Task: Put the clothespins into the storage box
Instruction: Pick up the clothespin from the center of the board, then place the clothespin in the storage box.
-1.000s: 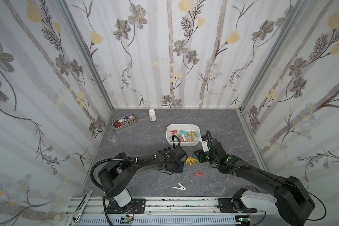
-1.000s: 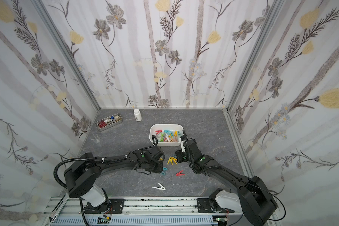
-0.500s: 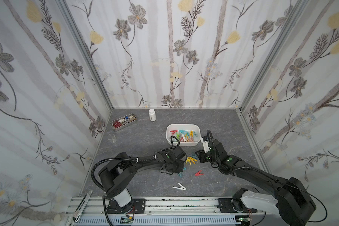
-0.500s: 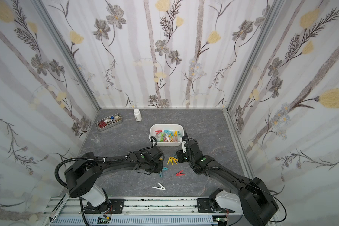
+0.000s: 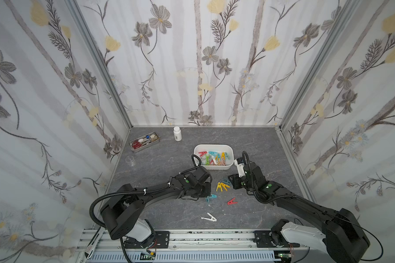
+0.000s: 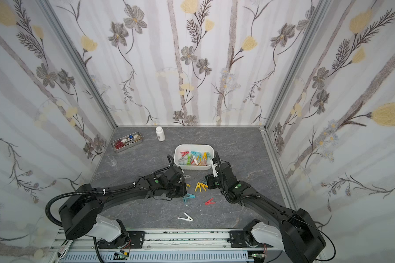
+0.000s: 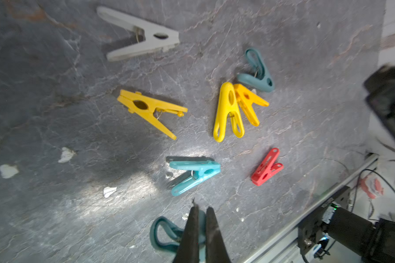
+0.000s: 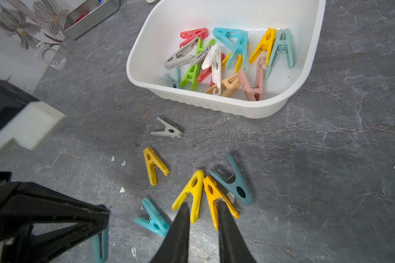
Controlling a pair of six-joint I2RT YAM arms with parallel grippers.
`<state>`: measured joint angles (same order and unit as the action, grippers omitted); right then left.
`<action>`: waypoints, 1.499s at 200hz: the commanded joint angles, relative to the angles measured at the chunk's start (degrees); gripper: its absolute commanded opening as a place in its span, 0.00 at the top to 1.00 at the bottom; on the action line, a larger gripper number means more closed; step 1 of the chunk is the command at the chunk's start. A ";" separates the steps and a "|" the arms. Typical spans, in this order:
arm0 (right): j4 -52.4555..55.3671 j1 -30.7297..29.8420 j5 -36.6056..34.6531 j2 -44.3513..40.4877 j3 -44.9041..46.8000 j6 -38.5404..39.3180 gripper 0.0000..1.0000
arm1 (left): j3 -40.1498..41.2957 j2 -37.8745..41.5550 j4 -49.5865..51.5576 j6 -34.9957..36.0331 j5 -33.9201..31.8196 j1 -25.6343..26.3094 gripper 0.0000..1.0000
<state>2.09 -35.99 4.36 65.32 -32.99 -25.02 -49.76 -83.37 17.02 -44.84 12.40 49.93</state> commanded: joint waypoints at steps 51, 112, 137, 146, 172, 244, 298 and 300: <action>6.29 -0.03 -1.05 -3.54 -0.76 -0.43 0.75 | -14.95 -4.47 -3.22 5.70 0.32 -9.83 0.97; 12.84 -0.14 -1.55 -9.40 0.32 -2.30 0.72 | -30.23 -21.46 -7.78 10.23 -0.92 -13.68 0.97; 14.73 -0.23 -1.89 -12.32 1.58 -3.26 0.72 | -36.48 -27.70 -6.06 11.42 -0.69 -13.81 0.96; 15.20 -0.27 -2.12 -13.12 1.96 -3.41 0.72 | -38.07 -29.31 -5.37 11.54 -0.93 -13.87 0.96; 15.69 -0.25 -2.69 -14.25 2.27 -3.56 0.71 | -39.87 -31.50 -5.58 11.38 -0.48 -13.81 0.95; 15.13 -0.24 -1.99 -13.24 2.15 -3.51 0.69 | -40.76 -32.64 -5.68 11.29 0.79 -13.83 0.74; 15.25 -0.22 -1.56 -13.38 3.02 -4.50 0.70 | -40.30 -30.27 -5.39 11.79 0.78 -13.89 0.71; 15.21 -0.25 -1.55 -13.33 3.13 -4.62 0.70 | -40.19 -30.05 -5.41 11.79 0.74 -13.83 0.71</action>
<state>17.28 -36.16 2.61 52.03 -30.46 -28.42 -90.02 -115.37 11.79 -34.20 13.19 36.12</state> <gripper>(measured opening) 0.303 0.284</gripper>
